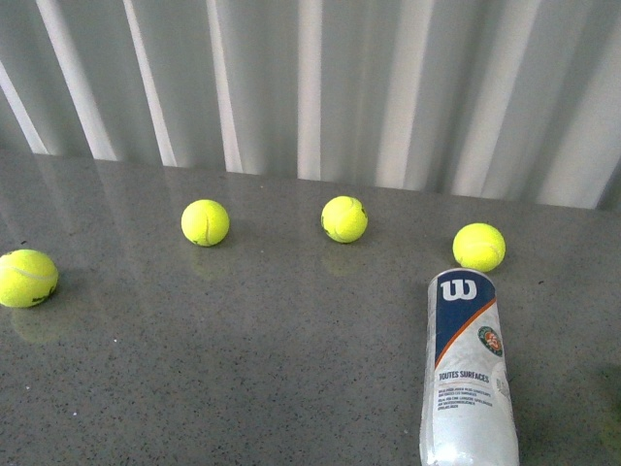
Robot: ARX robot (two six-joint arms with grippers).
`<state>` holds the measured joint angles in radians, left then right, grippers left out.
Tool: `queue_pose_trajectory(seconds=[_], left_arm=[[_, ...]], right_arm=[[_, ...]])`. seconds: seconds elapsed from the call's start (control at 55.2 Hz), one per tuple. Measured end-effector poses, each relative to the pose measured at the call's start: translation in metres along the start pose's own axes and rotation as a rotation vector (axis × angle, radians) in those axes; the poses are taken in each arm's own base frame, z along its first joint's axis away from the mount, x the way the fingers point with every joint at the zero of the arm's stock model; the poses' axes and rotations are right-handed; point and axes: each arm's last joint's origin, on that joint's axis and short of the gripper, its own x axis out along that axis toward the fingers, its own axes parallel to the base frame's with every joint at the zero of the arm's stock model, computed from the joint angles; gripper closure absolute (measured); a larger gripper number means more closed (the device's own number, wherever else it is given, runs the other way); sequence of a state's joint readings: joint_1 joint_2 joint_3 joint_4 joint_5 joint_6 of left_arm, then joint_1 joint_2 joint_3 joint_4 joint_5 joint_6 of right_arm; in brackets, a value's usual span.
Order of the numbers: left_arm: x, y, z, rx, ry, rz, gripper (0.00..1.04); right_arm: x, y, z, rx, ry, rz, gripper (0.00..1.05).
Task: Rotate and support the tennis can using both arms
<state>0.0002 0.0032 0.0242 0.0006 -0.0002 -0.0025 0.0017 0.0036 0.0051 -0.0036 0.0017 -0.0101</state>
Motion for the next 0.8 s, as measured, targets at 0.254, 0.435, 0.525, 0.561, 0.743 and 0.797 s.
queue_pose_trajectory(seconds=[0.254,0.435,0.525,0.561,0.743,0.797], left_arm=[[0.0,0.0,0.0,0.0,0.0,0.0,0.07],[0.0,0.0,0.0,0.0,0.0,0.0,0.07],[0.0,0.0,0.0,0.0,0.0,0.0,0.07],[0.0,0.0,0.0,0.0,0.0,0.0,0.07],[0.0,0.0,0.0,0.0,0.0,0.0,0.07],[0.0,0.0,0.0,0.0,0.0,0.0,0.07]], right_arm=[[0.0,0.0,0.0,0.0,0.0,0.0,0.07],[0.0,0.0,0.0,0.0,0.0,0.0,0.07],[0.0,0.0,0.0,0.0,0.0,0.0,0.07],[0.0,0.0,0.0,0.0,0.0,0.0,0.07],[0.0,0.0,0.0,0.0,0.0,0.0,0.07],[0.0,0.0,0.0,0.0,0.0,0.0,0.07]])
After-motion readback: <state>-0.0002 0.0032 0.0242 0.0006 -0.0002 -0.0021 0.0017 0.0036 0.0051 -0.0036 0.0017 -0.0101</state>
